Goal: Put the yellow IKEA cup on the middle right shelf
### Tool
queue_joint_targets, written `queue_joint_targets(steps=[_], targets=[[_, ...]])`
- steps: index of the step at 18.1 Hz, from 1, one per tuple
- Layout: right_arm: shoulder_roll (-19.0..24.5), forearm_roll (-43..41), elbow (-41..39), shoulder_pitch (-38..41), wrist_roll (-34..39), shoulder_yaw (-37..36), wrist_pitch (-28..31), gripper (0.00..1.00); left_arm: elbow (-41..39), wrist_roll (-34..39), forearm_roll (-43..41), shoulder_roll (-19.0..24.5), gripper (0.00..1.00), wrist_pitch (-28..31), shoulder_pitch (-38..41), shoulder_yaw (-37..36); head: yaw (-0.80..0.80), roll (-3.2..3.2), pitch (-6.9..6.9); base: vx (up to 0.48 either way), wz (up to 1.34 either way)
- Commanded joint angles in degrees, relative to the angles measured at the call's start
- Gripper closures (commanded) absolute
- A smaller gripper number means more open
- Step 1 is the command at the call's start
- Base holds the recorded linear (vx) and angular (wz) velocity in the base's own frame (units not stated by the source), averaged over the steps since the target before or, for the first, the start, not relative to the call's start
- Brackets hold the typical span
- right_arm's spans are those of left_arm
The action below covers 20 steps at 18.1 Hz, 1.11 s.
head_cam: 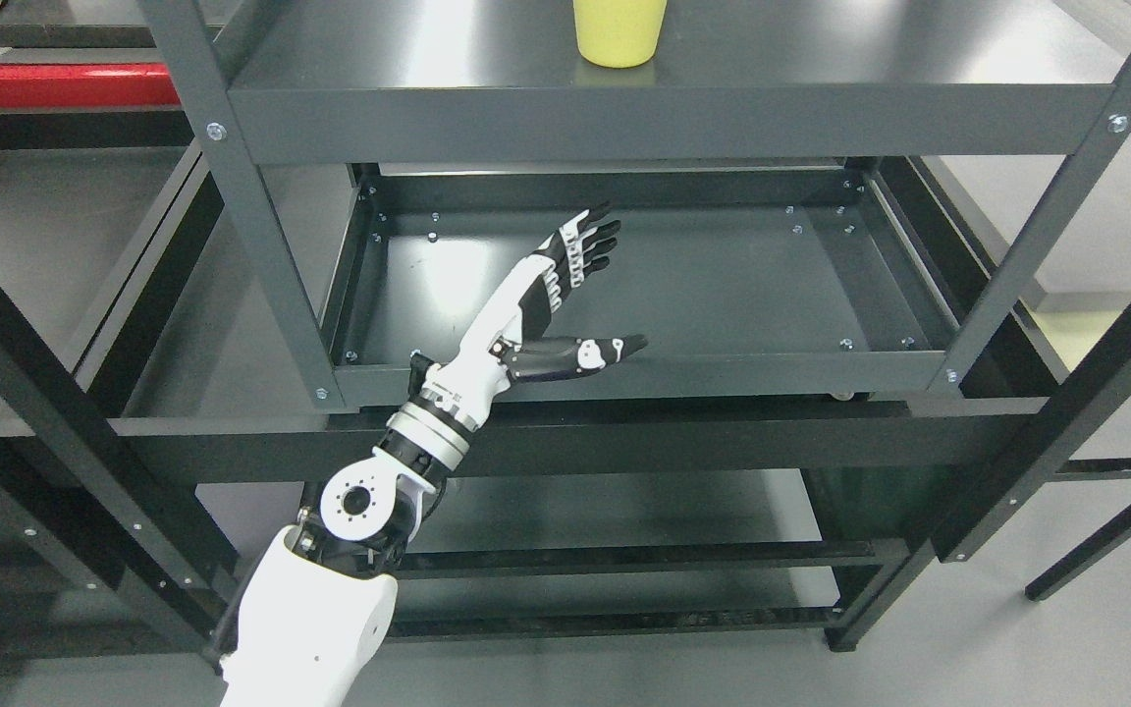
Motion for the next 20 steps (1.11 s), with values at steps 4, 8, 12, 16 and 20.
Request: queue_joint_targets(steps=[4, 8, 12, 16, 20], targets=[[-1.0, -1.4, 0.0, 0.8, 0.0, 1.0, 0.0, 0.01, -11.4, 3.1, -2.8, 1.0, 0.01, 3.0, 13.6, 8.1, 0.0, 0.0, 0.0, 0.0, 0.0], [-1.0, -1.4, 0.0, 0.8, 0.0, 1.0, 0.0, 0.01, -15.8, 5.7, -2.8, 1.0, 0.01, 7.1, 13.5, 10.5, 0.0, 0.0, 0.0, 0.0, 0.0], [-1.0, -1.4, 0.0, 0.8, 0.0, 1.0, 0.0, 0.01, -16.5, 10.8, -2.8, 1.0, 0.01, 8.3, 13.5, 11.3, 0.0, 0.0, 0.0, 0.0, 0.0], [-1.0, -1.4, 0.0, 0.8, 0.0, 1.0, 0.0, 0.01, -16.6, 10.9, -2.8, 1.0, 0.01, 8.5, 13.4, 9.9, 0.0, 0.0, 0.0, 0.0, 0.0], [-1.0, -1.4, 0.0, 0.8, 0.0, 1.0, 0.0, 0.01, -16.3, 10.8, -2.8, 1.0, 0.01, 8.8, 13.5, 9.1, 0.0, 0.0, 0.0, 0.0, 0.0]])
